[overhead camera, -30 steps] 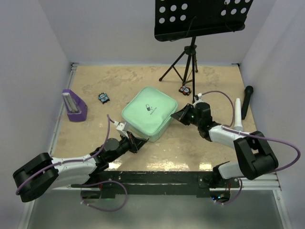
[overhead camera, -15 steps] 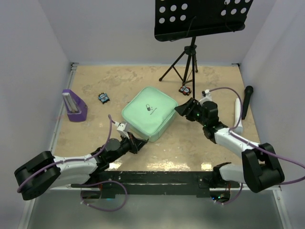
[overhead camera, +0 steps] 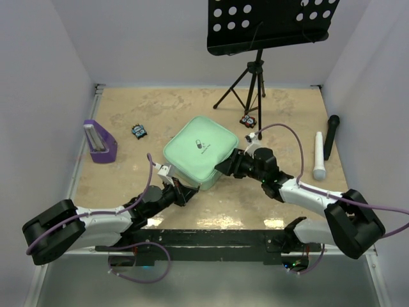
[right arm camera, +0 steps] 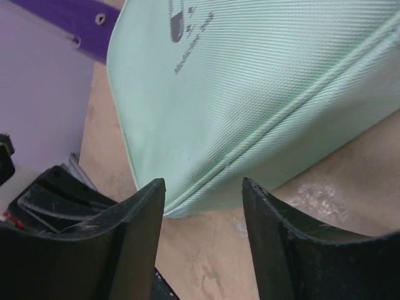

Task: Organize the medicine kit
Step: Zip the medicine box at the center of the board.

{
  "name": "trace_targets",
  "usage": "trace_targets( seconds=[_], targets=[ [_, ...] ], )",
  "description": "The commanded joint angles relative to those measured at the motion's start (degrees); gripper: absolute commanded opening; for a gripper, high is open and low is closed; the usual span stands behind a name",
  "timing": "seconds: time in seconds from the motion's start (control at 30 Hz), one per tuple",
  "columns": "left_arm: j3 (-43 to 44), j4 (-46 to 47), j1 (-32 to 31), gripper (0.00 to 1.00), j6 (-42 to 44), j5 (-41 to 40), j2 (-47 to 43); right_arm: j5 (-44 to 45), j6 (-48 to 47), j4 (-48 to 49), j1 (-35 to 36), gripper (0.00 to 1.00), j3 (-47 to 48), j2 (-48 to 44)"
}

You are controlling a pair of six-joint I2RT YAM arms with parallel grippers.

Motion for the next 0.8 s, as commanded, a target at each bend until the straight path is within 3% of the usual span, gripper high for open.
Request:
trace_targets(
  seconds=[0.0,0.13,0.27,0.47,0.77],
  targets=[
    [-0.3,-5.2,-0.2,0.00,1.2,-1.3,1.0,-6.6,-2.3,5.5,1.4,0.51,-0.7,0.2],
    [-0.8,-3.4,-0.2,0.00,0.6,-1.4,1.2,-9.5,-3.7,9.3,3.3,0.38,-2.0,1.7],
    [-0.1,-2.8,-0.2,0.00,0.7,-1.3,2.1,-8.8,-6.7,8.7,6.7,0.35,-1.4,3.1],
    [0.6,-2.6,-0.2,0.00,1.2,-1.1,2.6,-7.9,-5.9,9.9,10.8,0.56,-0.3,5.9],
    [0.1,-3.2,-0.2,0.00,1.2,-1.2,1.8,-7.6,-0.2,15.5,12.0,0.59,0.9,9.8]
  ],
)
